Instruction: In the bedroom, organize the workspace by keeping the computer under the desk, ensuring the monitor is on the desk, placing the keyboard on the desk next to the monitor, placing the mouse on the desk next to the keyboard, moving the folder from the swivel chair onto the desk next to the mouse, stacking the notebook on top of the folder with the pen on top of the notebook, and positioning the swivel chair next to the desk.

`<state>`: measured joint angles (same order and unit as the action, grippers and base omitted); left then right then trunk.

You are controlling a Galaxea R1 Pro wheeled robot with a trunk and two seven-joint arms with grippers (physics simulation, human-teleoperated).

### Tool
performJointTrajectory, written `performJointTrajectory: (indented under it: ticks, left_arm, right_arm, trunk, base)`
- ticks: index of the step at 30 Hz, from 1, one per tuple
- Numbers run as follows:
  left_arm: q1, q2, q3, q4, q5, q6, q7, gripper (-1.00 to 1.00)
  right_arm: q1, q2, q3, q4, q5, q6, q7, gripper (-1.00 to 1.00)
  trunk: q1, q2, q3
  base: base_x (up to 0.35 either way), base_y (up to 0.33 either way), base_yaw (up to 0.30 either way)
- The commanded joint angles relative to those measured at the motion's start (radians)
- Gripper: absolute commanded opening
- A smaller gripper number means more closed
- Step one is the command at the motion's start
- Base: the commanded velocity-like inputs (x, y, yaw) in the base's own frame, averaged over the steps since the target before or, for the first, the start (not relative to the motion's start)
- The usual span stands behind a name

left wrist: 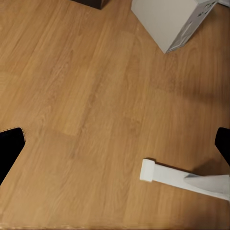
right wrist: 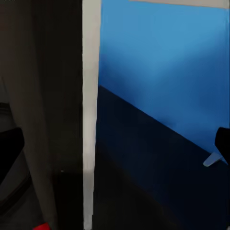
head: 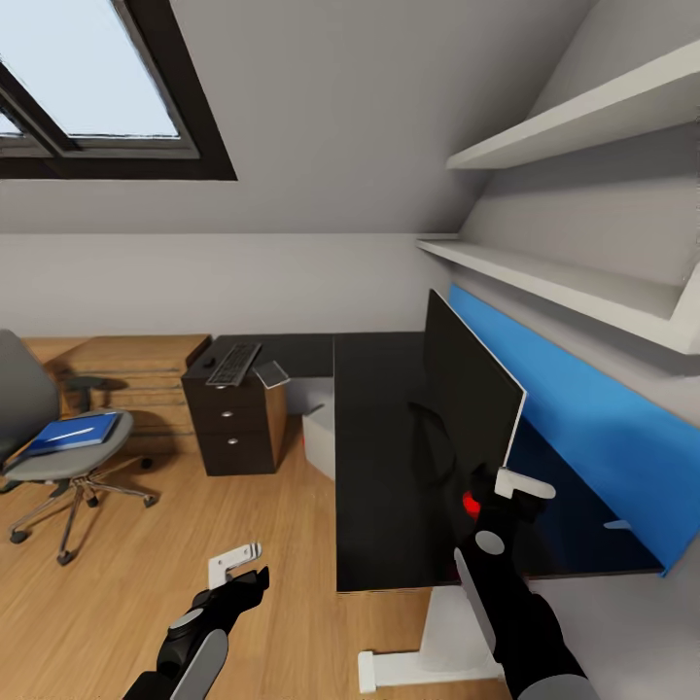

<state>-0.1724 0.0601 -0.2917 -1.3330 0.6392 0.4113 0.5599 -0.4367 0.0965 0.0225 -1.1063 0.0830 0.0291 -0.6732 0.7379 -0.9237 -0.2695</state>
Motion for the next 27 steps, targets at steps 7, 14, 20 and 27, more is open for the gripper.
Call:
performJointTrajectory:
  ticks: [7, 14, 20, 27]
  left_arm:
    - [-0.001, 0.001, -0.003, -0.002, 0.008, 0.001, 0.009, 1.0]
    - [-0.001, 0.001, -0.001, -0.002, 0.007, 0.001, 0.009, 1.0]
    - [-0.001, 0.001, -0.001, -0.002, 0.008, 0.001, 0.008, 1.0]
    - [-0.001, 0.001, -0.002, -0.002, 0.008, 0.0, 0.008, 1.0]
  right_arm:
    - [-0.001, 0.001, 0.001, 0.0, 0.006, 0.003, -0.005, 1.0]
    - [0.0, 0.002, 0.001, -0.001, 0.006, 0.003, -0.004, 1.0]
    - [0.001, 0.001, 0.018, -0.025, 0.007, 0.002, -0.002, 1.0]
    - [0.027, -0.002, 0.076, -0.132, 0.007, -0.033, 0.017, 1.0]
  trunk:
    - [0.0, -0.001, -0.001]
    - [0.0, -0.001, -0.001]
    - [0.0, -0.001, -0.001]
    - [0.0, -0.001, -0.001]
  base:
    - [-0.335, -0.056, 0.0]
    - [-0.272, -0.135, 0.0]
    - [-0.057, -0.039, 0.0]
    - [-0.008, -0.006, 0.0]
